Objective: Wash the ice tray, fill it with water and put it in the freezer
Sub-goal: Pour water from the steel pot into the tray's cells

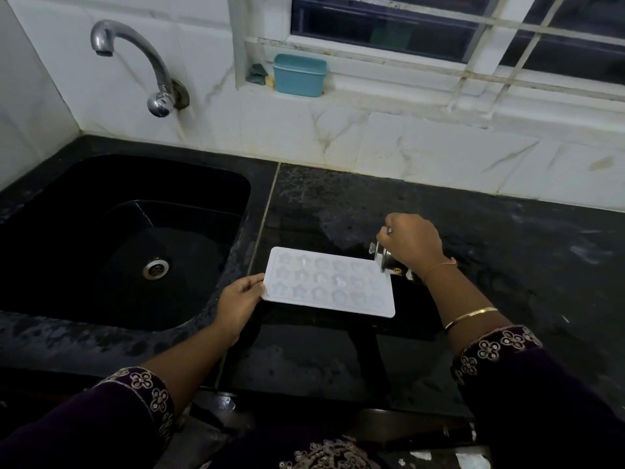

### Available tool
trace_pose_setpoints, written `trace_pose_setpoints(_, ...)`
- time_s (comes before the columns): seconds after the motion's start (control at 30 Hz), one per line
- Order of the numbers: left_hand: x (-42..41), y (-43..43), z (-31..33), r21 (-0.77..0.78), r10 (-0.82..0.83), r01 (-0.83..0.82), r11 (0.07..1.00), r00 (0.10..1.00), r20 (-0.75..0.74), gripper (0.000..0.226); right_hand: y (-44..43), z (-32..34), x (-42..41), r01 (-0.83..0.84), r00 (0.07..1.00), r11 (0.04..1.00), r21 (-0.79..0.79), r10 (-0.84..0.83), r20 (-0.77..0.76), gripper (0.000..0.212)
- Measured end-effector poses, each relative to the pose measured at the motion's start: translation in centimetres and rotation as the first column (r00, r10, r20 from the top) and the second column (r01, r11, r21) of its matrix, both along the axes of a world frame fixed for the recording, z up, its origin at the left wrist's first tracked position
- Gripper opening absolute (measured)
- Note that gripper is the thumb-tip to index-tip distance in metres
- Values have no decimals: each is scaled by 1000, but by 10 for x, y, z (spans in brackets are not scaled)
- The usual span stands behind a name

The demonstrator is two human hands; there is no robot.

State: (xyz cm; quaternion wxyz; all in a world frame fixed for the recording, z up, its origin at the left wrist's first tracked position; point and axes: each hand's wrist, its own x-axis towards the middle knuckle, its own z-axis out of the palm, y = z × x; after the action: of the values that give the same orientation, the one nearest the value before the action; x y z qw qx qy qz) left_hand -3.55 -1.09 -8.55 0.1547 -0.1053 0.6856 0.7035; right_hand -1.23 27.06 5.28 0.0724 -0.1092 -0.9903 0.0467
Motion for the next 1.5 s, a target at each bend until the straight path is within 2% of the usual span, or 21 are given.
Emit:
trace_pose_setpoints(0.1,0,-1,-1,-11,-6,6,1000,1000,-4,21,-4,2,0,-15,998,998,56,19,-65,38)
trace_pose_setpoints(0.17,1,-1,-1,-24,-10,10,1000,1000,-12,21,-6,4,-2,-36,997,995,89,42,-65,35)
trace_pose_setpoints(0.33,1,0,1,-22,-14,14,1000,1000,-16,19,-13,14,-11,-156,987,976,152,150,53,21)
trace_pose_setpoints(0.5,2,-1,2,-22,-22,22,1000,999,-25,24,-17,17,-20,-248,962,945,213,214,170,20)
trace_pose_setpoints(0.67,2,-1,3,-33,-36,35,999,999,-28,27,-20,14,-25,-284,947,933,220,237,219,32)
trace_pose_setpoints(0.73,2,-1,3,-33,-41,40,999,999,-28,28,-20,13,-24,-288,944,933,215,239,228,30)
trace_pose_setpoints(0.83,1,-2,2,-27,-42,41,999,999,-32,27,-19,12,-23,-289,944,935,208,241,225,21)
trace_pose_setpoints(0.93,2,-1,3,-25,-39,39,999,999,-25,26,-19,13,-23,-275,952,940,204,237,192,21)
trace_pose_setpoints(1.1,2,-2,3,-20,-43,42,999,999,-26,25,-19,12,-24,-219,974,957,192,203,99,33)
trace_pose_setpoints(1.27,3,-1,4,-26,-40,39,999,999,-27,27,-9,-5,-16,-103,994,995,10,103,46,32)
trace_pose_setpoints(1.37,3,-1,4,-39,-42,41,998,999,-27,26,1,-9,-6,24,994,994,-110,-35,-108,33)
trace_pose_setpoints(1.43,3,-1,3,-47,-34,32,998,999,-28,25,8,-11,3,118,960,962,-245,-174,-221,39)
trace_pose_setpoints(1.5,3,0,3,-65,-26,24,998,999,-37,25,16,-14,12,198,893,892,-407,-336,-301,39)
